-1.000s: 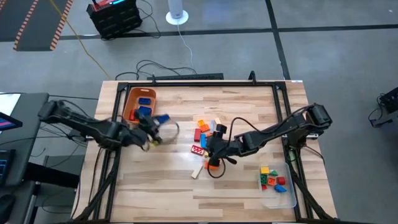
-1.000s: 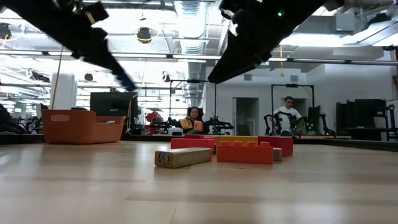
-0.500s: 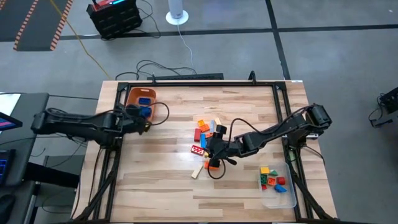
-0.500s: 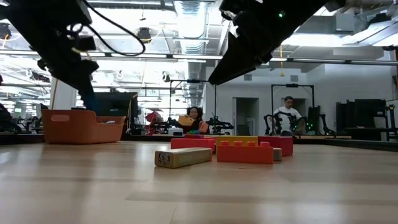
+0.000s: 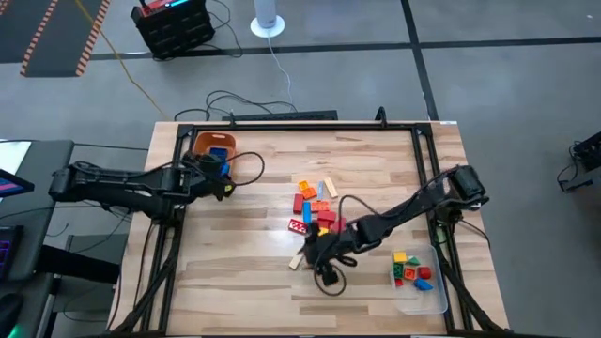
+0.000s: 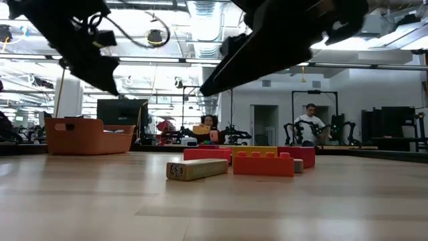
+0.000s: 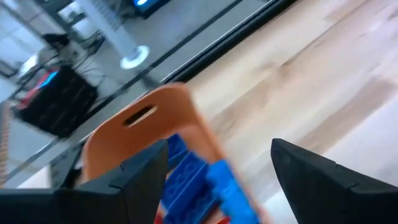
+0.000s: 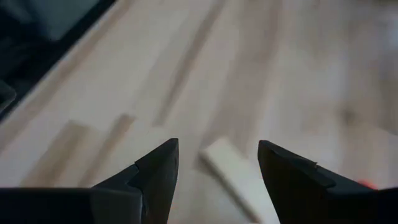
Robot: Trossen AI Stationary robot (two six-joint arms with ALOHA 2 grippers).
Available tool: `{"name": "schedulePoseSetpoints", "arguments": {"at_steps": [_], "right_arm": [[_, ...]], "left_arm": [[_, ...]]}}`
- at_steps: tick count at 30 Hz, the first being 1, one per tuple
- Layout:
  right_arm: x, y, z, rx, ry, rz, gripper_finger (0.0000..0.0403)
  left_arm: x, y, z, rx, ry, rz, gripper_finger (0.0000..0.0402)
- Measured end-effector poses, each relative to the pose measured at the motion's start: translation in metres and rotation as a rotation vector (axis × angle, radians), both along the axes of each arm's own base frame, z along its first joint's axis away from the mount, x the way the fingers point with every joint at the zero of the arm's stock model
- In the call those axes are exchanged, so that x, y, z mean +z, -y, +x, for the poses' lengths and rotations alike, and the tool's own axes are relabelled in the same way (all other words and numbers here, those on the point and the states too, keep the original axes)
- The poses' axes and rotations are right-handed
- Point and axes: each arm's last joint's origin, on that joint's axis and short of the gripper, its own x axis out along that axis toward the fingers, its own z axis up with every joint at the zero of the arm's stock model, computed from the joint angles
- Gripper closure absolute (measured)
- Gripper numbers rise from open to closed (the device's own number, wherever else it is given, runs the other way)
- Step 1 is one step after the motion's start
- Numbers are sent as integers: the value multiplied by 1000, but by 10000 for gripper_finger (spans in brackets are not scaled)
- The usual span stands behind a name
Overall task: Sort blocks by size
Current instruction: Put the large brown wooden block into the orange bin
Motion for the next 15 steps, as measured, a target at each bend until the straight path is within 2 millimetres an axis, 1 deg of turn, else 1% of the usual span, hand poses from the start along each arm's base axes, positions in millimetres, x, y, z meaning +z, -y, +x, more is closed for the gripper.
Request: {"name": "schedulePoseSetpoints", "arguments": {"at_steps": [4,8,12,15], "right_arm": [[-7,-4,13,63,-101,-100,152],[-14,-6,25,127,-145,-189,152],[-24,1,33,155,-219,-240,152],[-31,6,39,176,-227,-276,152]], "left_arm": [[6,5,7,-74,52,-11,125],[7,9,10,-128,71,-26,125],[7,12,10,-146,67,-29,125],[7,13,11,-151,67,-29,125]]}}
